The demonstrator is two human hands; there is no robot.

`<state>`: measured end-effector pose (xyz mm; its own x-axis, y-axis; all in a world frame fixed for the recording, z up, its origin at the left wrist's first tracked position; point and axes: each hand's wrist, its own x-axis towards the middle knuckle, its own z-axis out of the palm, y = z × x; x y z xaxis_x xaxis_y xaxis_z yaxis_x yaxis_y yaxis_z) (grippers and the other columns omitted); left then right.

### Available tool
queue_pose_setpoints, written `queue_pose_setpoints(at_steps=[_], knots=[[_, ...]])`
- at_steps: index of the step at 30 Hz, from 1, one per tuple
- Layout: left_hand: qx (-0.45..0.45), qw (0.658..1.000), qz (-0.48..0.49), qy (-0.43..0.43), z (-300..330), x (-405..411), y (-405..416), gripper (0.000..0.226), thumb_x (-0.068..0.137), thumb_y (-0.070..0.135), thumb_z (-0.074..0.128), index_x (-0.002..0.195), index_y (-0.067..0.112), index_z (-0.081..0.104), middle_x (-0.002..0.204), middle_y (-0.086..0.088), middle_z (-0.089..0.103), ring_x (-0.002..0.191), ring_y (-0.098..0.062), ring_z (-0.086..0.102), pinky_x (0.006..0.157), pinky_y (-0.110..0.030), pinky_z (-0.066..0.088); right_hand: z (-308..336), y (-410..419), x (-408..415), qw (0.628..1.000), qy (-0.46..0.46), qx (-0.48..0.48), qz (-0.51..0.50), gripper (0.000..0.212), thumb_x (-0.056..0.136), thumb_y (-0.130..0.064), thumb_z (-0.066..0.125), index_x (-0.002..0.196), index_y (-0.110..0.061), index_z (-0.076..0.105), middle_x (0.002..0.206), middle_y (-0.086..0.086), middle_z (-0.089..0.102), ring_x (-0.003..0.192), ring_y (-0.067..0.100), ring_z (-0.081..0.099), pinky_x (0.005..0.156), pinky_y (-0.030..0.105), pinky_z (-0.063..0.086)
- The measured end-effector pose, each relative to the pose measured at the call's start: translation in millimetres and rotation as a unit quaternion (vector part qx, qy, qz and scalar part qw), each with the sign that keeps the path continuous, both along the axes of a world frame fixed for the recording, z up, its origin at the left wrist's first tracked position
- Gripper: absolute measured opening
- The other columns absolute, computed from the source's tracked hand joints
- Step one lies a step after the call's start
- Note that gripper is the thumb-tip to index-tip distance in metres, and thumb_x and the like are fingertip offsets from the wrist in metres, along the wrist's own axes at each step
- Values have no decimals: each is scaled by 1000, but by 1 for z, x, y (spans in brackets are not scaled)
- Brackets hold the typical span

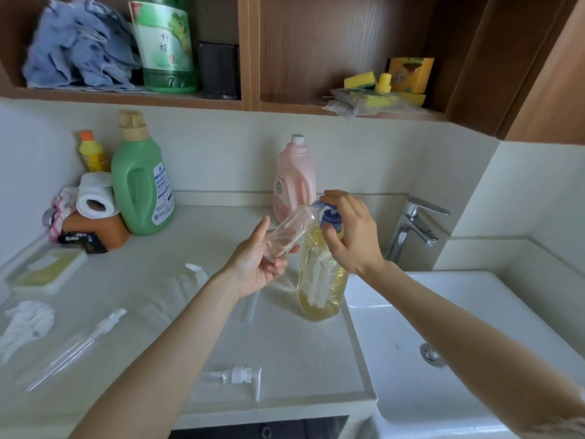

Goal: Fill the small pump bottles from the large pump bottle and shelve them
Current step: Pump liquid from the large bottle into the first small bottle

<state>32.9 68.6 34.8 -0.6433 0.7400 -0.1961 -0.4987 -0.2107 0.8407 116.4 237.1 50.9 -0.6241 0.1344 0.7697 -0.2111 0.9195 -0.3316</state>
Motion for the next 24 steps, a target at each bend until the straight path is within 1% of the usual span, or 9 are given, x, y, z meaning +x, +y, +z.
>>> queue_pose_setpoints(at_steps=[3,5,8,11,13,15,19,22,24], knots=[[10,1000,6,5,5,-1,1,35,99,37,39,102,8,60,71,-10,66,42,-11,40,38,-15,30,17,8,-1,999,-32,7,-5,41,81,-26,43,111,-9,64,116,2,63,105,17,56,85,-3,29],[11,1000,13,13,6,-1,2,31,98,32,42,103,8,60,73,-10,67,44,-12,41,40,-16,31,20,9,-4,999,-46,8,-7,44,83,-30,41,114,-8,65,118,3,64,106,18,57,84,-4,29],[18,999,28,11,4,1,3,28,97,31,46,99,9,62,77,-10,66,46,-12,41,42,-17,30,10,6,-5,1000,-29,-5,2,46,86,-28,42,119,-5,63,124,8,62,117,19,54,91,-4,26],[18,999,47,10,3,4,8,26,96,32,48,98,9,61,80,-10,60,46,-13,39,42,-18,29,-3,3,-7,999,17,-29,1,44,87,-23,44,120,-1,61,127,11,59,125,20,48,99,3,29],[6,998,58,12,0,4,11,29,93,35,52,100,8,61,81,-9,58,45,-12,38,42,-18,29,-10,-1,-10,998,44,-43,-6,42,84,-20,44,115,1,62,121,13,60,120,19,49,100,7,30],[-14,997,70,6,-5,2,12,34,88,39,56,101,8,61,82,-8,58,44,-12,38,40,-17,30,-14,-3,-13,997,54,-54,-6,40,80,-17,44,109,1,64,114,13,62,114,19,51,98,6,31],[-6,998,63,-18,-7,-1,8,29,87,38,57,98,10,61,84,-8,56,42,-11,39,38,-17,30,-18,-6,-14,998,50,-46,-14,38,77,-17,42,102,-4,68,107,8,65,106,16,53,93,4,31],[20,998,51,-38,-4,2,6,32,77,36,61,95,10,61,83,-8,57,42,-12,40,38,-16,29,-11,-8,-10,998,32,-44,-17,35,79,-20,42,101,-8,67,107,3,65,102,12,52,86,1,31],[30,997,42,-50,-3,3,6,28,83,34,56,96,10,61,82,-9,58,42,-12,41,39,-16,29,-3,-8,-6,999,23,-38,-5,36,83,-23,40,104,-9,66,111,1,64,104,9,51,83,0,31]])
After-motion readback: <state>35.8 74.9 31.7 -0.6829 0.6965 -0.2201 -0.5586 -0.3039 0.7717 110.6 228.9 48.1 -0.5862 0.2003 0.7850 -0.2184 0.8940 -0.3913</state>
